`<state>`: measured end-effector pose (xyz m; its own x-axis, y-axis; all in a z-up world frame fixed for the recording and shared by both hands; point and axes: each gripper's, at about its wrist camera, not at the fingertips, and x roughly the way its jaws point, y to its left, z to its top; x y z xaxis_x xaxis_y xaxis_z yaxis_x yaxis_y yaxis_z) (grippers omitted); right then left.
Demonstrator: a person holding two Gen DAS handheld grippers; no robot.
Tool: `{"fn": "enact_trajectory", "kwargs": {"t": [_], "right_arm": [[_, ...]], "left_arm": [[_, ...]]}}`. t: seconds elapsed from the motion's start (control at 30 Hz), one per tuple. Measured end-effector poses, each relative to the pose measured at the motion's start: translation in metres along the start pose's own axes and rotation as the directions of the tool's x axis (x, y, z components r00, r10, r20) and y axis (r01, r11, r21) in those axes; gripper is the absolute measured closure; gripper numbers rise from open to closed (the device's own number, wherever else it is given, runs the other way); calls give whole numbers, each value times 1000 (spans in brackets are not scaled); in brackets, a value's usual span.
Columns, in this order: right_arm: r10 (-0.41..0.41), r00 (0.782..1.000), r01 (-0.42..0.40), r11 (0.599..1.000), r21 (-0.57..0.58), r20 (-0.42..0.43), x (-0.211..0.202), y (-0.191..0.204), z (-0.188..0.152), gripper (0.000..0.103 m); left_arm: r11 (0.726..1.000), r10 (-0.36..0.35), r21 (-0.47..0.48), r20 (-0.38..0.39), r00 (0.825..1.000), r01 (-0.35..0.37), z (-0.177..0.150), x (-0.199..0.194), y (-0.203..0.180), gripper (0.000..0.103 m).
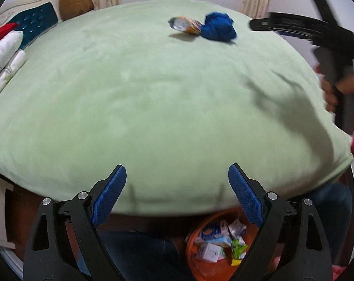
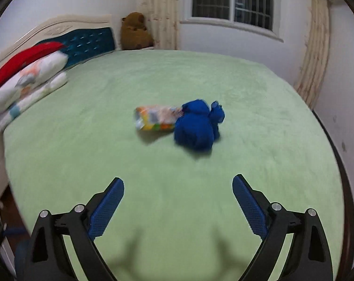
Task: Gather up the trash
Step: 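Raise both tools back toward the bed, then grasp the blue cloth with the right tool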
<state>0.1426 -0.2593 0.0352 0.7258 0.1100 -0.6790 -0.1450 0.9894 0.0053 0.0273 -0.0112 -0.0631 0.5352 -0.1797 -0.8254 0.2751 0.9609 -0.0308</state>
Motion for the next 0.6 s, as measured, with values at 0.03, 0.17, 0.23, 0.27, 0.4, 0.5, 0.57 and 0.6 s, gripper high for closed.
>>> {"fn": "enact_trajectory", "kwargs": {"t": [0.03, 0.17, 0.23, 0.27, 0.4, 0.5, 0.57, 0.6], "right_arm": [[-1, 1000, 1, 1000, 20, -9, 15, -4, 10, 10], [-29, 999, 32, 997, 74, -41, 67, -14, 42, 10], [-39, 997, 46, 994, 96, -68, 92, -19, 55, 10], [-40, 996, 48, 993, 106, -75, 98, -20, 59, 10], [-54, 993, 68, 989, 129, -106, 130, -25, 76, 10], [-90, 986, 108, 986, 126, -140, 146, -25, 80, 11], [-118, 979, 136, 986, 101, -165, 156, -22, 78, 21], [-127, 976, 145, 985, 92, -179, 159, -21, 77, 35]], "left_arm": [[1000, 9, -4, 9, 1000, -9, 6, 1, 3, 16], [999, 20, -33, 27, 999, -19, 25, 3, 16, 16], [999, 24, -47, 34, 999, -22, 32, 6, 22, 16], [998, 25, -52, 37, 999, -23, 36, 7, 25, 16], [997, 24, -73, 48, 999, -20, 48, 13, 33, 16], [995, 18, -97, 48, 999, -13, 53, 16, 37, 16], [995, 12, -103, 48, 999, -7, 53, 17, 37, 16], [995, 11, -102, 47, 999, -6, 54, 18, 37, 16]]}}
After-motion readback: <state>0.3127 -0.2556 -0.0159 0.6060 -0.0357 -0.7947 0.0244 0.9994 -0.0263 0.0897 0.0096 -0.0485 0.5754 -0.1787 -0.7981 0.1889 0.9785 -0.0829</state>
